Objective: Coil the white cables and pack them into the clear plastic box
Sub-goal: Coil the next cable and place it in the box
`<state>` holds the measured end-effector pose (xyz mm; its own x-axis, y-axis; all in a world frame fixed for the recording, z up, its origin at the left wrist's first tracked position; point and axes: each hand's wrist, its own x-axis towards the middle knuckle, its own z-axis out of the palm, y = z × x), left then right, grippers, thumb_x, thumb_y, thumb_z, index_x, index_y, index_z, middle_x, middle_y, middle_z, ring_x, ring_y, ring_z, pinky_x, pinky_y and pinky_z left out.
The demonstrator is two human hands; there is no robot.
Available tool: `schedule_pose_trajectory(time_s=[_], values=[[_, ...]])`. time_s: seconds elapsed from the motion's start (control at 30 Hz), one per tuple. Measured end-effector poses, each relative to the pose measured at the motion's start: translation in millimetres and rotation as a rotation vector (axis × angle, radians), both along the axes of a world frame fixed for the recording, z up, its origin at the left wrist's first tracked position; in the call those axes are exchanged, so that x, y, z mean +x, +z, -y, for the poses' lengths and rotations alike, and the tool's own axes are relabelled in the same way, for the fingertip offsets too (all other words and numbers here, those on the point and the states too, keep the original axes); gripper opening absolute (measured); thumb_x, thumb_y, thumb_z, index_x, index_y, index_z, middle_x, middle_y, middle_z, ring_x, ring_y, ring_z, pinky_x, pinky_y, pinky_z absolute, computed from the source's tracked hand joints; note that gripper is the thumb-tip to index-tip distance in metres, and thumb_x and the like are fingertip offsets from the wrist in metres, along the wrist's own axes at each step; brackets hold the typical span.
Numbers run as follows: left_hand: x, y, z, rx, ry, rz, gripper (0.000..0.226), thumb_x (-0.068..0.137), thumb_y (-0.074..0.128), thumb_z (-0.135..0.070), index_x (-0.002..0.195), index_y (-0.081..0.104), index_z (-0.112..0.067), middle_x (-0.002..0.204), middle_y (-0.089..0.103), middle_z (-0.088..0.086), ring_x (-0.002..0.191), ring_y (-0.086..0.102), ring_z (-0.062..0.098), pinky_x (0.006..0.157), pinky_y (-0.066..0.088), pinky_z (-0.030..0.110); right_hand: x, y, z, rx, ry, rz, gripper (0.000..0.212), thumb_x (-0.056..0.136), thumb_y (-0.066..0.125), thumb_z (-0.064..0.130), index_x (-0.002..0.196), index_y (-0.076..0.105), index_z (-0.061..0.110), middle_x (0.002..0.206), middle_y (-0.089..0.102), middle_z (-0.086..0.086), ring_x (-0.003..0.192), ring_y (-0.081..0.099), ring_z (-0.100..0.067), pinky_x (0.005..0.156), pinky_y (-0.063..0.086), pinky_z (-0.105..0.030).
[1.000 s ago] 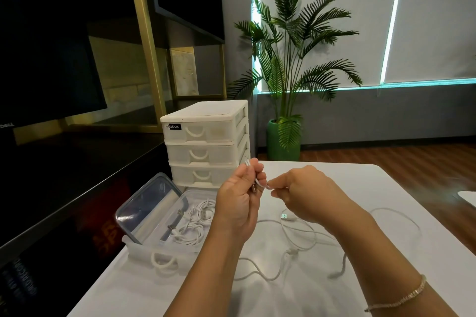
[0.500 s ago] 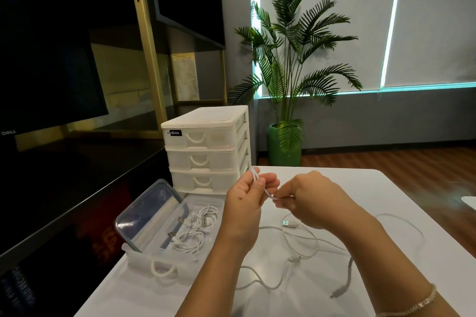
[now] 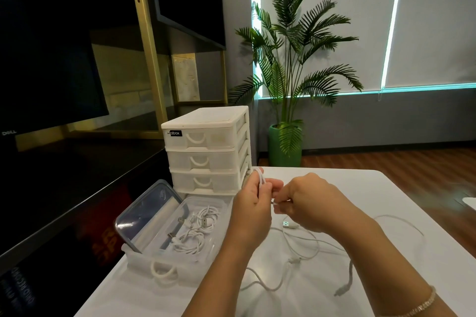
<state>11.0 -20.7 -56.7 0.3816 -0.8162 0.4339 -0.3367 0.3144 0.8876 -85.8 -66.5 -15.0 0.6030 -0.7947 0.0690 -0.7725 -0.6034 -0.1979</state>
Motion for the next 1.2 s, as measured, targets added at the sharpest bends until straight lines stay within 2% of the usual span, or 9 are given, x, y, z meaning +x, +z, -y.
schedule_pose_trajectory(time_s=[0.13, 0.3, 0.4, 0.5, 0.63, 0.7, 0.87, 1.13, 1.2], values=[[-5, 1, -1, -0.026, 0.064, 0.075, 0.028, 0.1, 0.034, -0.017, 0.084, 0.046, -0.036, 0.083, 0.054, -0.022, 0.072, 0.049, -0.03, 0.058, 0.039, -0.004, 1, 0, -1, 0.014, 0.001, -0.004, 0.023, 0.091, 0.056, 0.026, 0.111, 0.068, 0.027, 0.105, 0.069, 0.001, 0.09, 0.063, -0.017, 0.086, 0.053, -0.032], [1, 0, 4, -0.039, -0.012, -0.279, 0.028, 0.099, 0.039, -0.015, 0.086, 0.058, -0.03, 0.081, 0.068, -0.012, 0.078, 0.064, 0.004, 0.069, 0.049, 0.013, -2, 2, -1, 0.048, 0.001, 0.039, 0.022, 0.09, 0.059, 0.028, 0.108, 0.07, 0.024, 0.104, 0.069, 0.001, 0.089, 0.061, -0.016, 0.082, 0.052, -0.028], [0, -2, 2, -0.006, 0.051, -0.031, 0.023, 0.1, 0.037, -0.02, 0.091, 0.058, -0.026, 0.075, 0.064, -0.026, 0.077, 0.061, -0.006, 0.066, 0.046, 0.007, -2, 3, -1, 0.042, -0.001, 0.027, 0.024, 0.09, 0.058, 0.031, 0.109, 0.069, 0.024, 0.104, 0.068, -0.001, 0.091, 0.062, -0.018, 0.086, 0.052, -0.032], [0, -7, 3, -0.004, 0.14, 0.285, 0.025, 0.1, 0.036, -0.025, 0.108, 0.057, -0.013, 0.09, 0.059, -0.008, 0.075, 0.051, 0.001, 0.067, 0.042, 0.013, -3, 2, -1, 0.042, 0.002, 0.027, 0.022, 0.091, 0.056, 0.03, 0.108, 0.07, 0.025, 0.103, 0.069, -0.001, 0.092, 0.062, -0.019, 0.088, 0.052, -0.034], [3, -11, 7, 0.106, 0.086, 0.385, 0.03, 0.1, 0.034, -0.025, 0.117, 0.056, -0.012, 0.095, 0.058, -0.003, 0.079, 0.05, 0.006, 0.067, 0.038, 0.006, -10, 4, 1, 0.012, -0.012, 0.023, 0.018, 0.091, 0.055, 0.028, 0.102, 0.07, 0.027, 0.1, 0.068, 0.002, 0.09, 0.061, -0.017, 0.086, 0.053, -0.034], [3, -11, 6, 0.197, -0.025, 0.291, 0.031, 0.101, 0.032, -0.025, 0.112, 0.057, -0.011, 0.092, 0.059, -0.002, 0.079, 0.053, 0.008, 0.07, 0.041, 0.008, -14, 7, 2, -0.01, -0.023, 0.035, 0.018, 0.091, 0.054, 0.024, 0.101, 0.069, 0.027, 0.099, 0.067, 0.003, 0.089, 0.059, -0.016, 0.085, 0.053, -0.032], [6, -11, 2, 0.302, -0.311, 0.083, 0.032, 0.099, 0.034, -0.013, 0.079, 0.059, -0.015, 0.074, 0.058, -0.005, 0.078, 0.053, 0.014, 0.09, 0.044, 0.037, -21, 11, 5, -0.032, -0.008, 0.147, 0.008, 0.09, 0.055, 0.023, 0.088, 0.06, 0.029, 0.098, 0.065, 0.003, 0.088, 0.059, -0.015, 0.08, 0.053, -0.032], [5, -6, -1, 0.292, -0.385, -0.1, 0.034, 0.101, 0.034, -0.017, 0.079, 0.059, -0.023, 0.065, 0.052, -0.009, 0.063, 0.051, 0.005, 0.06, 0.042, 0.01, -25, 8, 12, 0.035, 0.038, 0.336, 0.008, 0.089, 0.057, 0.031, 0.083, 0.056, 0.026, 0.083, 0.058, 0.01, 0.079, 0.053, -0.007, 0.066, 0.044, -0.02], [5, -5, -2, 0.284, -0.427, -0.165, 0.032, 0.101, 0.035, -0.017, 0.081, 0.06, -0.02, 0.064, 0.053, -0.009, 0.064, 0.05, 0.006, 0.062, 0.041, 0.013, -26, 8, 12, 0.055, 0.035, 0.415, 0.011, 0.09, 0.056, 0.033, 0.082, 0.055, 0.026, 0.08, 0.055, 0.012, 0.077, 0.051, -0.006, 0.067, 0.043, -0.021]])
